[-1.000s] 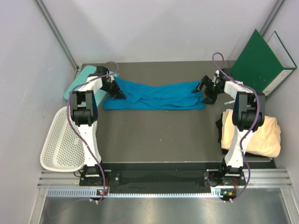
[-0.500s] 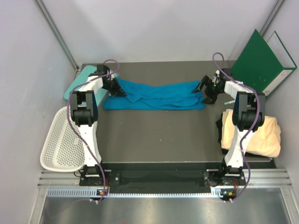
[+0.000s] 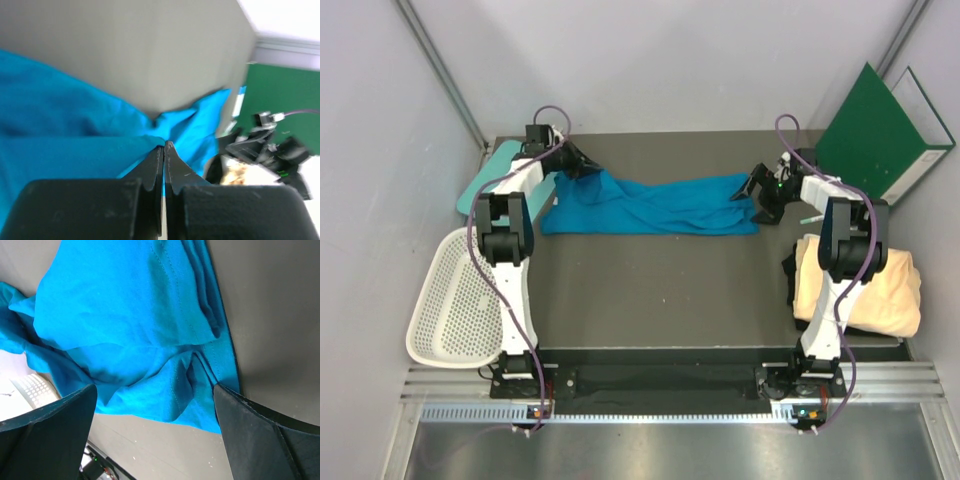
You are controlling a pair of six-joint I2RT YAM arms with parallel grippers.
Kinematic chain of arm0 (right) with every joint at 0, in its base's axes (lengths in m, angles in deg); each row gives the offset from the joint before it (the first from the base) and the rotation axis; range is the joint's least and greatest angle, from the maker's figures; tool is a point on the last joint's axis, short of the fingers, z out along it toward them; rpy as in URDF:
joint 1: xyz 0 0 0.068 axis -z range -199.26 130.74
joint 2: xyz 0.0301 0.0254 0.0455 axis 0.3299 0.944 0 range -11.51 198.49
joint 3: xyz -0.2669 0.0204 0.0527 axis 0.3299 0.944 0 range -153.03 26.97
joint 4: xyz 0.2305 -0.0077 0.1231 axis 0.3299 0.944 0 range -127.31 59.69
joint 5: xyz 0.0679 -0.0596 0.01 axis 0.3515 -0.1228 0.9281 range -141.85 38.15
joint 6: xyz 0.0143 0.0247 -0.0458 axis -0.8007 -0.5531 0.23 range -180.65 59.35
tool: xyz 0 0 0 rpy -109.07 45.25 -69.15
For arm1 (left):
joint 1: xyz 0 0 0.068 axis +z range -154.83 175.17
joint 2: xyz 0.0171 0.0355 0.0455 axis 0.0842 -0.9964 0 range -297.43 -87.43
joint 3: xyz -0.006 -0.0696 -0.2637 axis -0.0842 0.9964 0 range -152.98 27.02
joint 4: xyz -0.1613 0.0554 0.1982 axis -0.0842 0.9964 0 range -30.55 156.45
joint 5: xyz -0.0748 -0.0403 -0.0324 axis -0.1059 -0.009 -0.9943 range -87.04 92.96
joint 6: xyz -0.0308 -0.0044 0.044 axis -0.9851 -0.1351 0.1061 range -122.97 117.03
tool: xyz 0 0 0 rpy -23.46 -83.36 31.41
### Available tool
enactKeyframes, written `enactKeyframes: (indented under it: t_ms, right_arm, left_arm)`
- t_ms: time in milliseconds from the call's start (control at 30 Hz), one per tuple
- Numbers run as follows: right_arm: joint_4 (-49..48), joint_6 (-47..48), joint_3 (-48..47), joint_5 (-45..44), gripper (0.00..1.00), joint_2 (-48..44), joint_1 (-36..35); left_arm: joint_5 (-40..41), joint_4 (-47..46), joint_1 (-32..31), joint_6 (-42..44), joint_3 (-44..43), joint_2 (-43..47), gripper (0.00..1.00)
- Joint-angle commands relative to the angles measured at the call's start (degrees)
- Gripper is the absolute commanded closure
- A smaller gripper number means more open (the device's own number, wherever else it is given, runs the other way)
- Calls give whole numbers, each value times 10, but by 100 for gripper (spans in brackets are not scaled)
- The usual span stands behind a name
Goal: Fold and stack the t-shirts
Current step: Fold the other side of the tshirt into a rectangle
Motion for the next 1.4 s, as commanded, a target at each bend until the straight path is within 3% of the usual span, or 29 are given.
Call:
enactKeyframes:
  t_ms: [0,33,67,100,133,233,467,733,867,1033,1233,1367]
  right_arm:
    - [-11,0,9,6,0,-37,3]
    - [-15,1,10,6,0,-40,3]
    - [-18,-1,14,6,1,-41,3]
    - [-23,-3,16,6,1,-45,3]
    - [-24,-2,18,7,1,-46,3]
    - [-30,-6,20,11,0,-48,3]
    - [-52,-25,18,37,0,-53,3]
    - [-5,-5,6,39,0,-73,1]
    - [50,28,27,-59,0,-108,1]
    - [62,37,75,-90,1,-119,1]
    - [23,28,109,-88,32,-111,-6]
    - [-45,-16,129,-10,42,-107,-13]
  left_arm:
    - [-58,-144,2,-139,0,-41,100]
    - [-59,-184,2,-155,4,-44,98]
    - [-64,-214,4,-190,6,-50,74]
    - [-75,-241,4,-205,8,-52,44]
    - [-79,-256,4,-214,6,-53,2]
    - [-95,-293,5,-229,9,-43,1]
    - [-85,-271,14,-182,71,42,1]
    - [-67,-71,14,-11,54,112,1]
    - [13,65,14,81,61,139,1]
    - [129,213,14,137,94,153,1]
    - [179,222,14,149,149,157,1]
    - [187,237,12,159,150,140,1]
